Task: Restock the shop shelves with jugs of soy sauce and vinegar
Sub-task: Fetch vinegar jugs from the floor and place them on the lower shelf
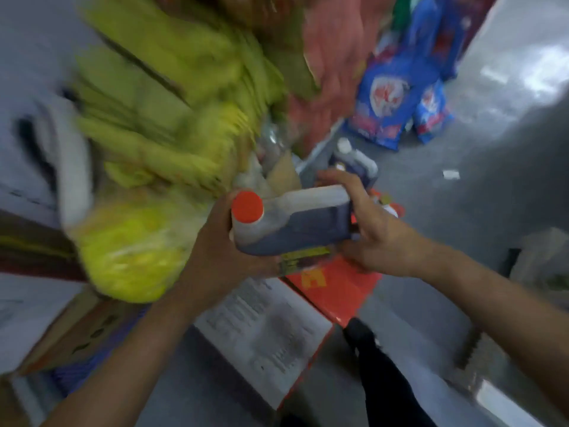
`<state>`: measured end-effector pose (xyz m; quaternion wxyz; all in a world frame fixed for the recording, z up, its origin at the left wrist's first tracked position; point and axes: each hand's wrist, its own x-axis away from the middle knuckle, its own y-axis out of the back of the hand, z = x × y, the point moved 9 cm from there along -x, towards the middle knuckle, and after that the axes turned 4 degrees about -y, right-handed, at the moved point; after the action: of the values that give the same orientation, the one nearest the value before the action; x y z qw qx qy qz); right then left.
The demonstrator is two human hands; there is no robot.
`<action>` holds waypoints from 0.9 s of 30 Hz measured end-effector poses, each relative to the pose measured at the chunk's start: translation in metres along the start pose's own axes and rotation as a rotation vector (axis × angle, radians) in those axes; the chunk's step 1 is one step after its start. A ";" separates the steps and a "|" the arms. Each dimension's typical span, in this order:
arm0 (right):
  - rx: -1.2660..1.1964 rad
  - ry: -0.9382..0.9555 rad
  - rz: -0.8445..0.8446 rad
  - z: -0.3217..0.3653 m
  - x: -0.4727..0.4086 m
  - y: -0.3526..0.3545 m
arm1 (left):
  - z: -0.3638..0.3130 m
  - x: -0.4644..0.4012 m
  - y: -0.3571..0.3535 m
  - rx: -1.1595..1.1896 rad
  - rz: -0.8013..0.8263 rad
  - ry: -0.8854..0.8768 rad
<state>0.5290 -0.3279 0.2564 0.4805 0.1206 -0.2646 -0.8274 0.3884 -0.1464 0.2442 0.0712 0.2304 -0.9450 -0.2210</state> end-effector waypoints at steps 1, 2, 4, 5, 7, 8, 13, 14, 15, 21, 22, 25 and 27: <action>0.003 0.071 -0.007 0.053 -0.004 0.019 | -0.045 0.012 0.041 0.001 -0.080 -0.032; 0.000 0.151 -0.022 0.103 -0.008 0.034 | -0.091 0.025 0.077 -0.011 -0.137 -0.076; -0.044 0.334 -0.070 0.200 -0.009 0.057 | -0.176 0.053 0.140 -0.076 -0.223 -0.160; -0.057 0.432 -0.080 0.251 -0.006 0.064 | -0.215 0.069 0.172 -0.122 -0.278 -0.188; -0.088 0.595 -0.065 0.345 -0.002 0.075 | -0.287 0.112 0.235 -0.178 -0.407 -0.228; -0.111 0.655 -0.048 0.383 0.002 0.078 | -0.314 0.133 0.255 -0.198 -0.461 -0.229; -0.252 0.943 0.204 0.561 0.046 0.073 | -0.439 0.284 0.327 -0.388 -0.802 -0.230; -0.276 1.003 0.278 0.593 0.064 0.067 | -0.457 0.320 0.332 -0.418 -0.873 -0.214; -0.283 1.066 0.339 0.621 0.083 0.060 | -0.471 0.354 0.337 -0.429 -0.953 -0.192; -0.326 1.330 0.734 0.741 0.229 -0.007 | -0.528 0.561 0.309 -0.460 -1.363 -0.053; -0.337 1.361 0.805 0.754 0.257 -0.022 | -0.535 0.594 0.296 -0.472 -1.424 -0.028; -0.317 1.464 0.990 0.781 0.344 -0.067 | -0.545 0.686 0.255 -0.527 -1.599 0.071; -0.295 1.515 1.107 0.789 0.404 -0.105 | -0.544 0.747 0.224 -0.553 -1.696 0.160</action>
<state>-0.1113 -0.3797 0.8759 0.8586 0.4208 0.2052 -0.2088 -0.2338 -0.5261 0.8549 0.0025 0.8408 -0.3623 -0.4023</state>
